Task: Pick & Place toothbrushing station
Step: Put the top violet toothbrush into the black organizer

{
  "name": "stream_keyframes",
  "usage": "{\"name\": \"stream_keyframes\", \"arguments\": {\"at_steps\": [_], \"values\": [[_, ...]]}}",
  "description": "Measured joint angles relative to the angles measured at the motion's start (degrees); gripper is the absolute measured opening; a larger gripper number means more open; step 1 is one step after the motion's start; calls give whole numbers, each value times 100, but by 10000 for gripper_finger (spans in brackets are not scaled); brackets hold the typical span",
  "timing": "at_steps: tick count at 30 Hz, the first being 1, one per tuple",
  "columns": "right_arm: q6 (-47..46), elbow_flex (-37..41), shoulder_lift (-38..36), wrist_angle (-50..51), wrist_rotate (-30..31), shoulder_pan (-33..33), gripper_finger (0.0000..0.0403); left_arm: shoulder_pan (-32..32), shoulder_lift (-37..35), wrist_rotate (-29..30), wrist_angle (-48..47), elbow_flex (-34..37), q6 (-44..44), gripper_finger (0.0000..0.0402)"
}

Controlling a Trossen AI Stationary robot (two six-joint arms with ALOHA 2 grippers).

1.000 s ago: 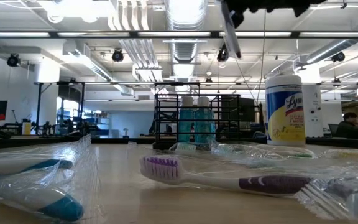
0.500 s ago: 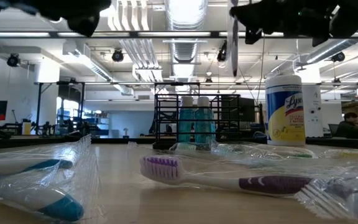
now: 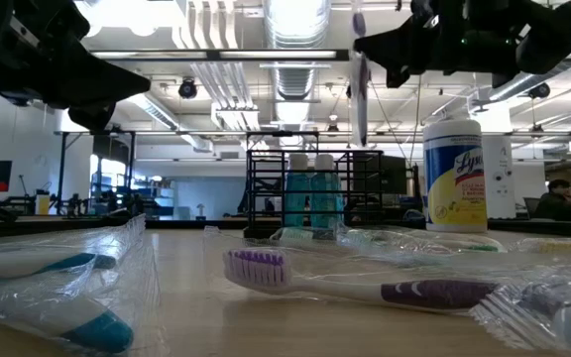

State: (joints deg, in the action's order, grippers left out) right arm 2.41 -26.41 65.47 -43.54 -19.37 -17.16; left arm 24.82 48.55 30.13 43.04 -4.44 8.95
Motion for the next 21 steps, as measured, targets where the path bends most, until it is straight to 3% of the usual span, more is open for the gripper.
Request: {"name": "stream_keyframes", "arguments": {"at_steps": [15, 21], "values": [[393, 67, 225, -342, 14, 505, 13, 0, -135, 158, -23, 72, -350, 12], [396, 204, 471, -364, 492, 602, 13, 0, -135, 239, -28, 74, -325, 7]]}}
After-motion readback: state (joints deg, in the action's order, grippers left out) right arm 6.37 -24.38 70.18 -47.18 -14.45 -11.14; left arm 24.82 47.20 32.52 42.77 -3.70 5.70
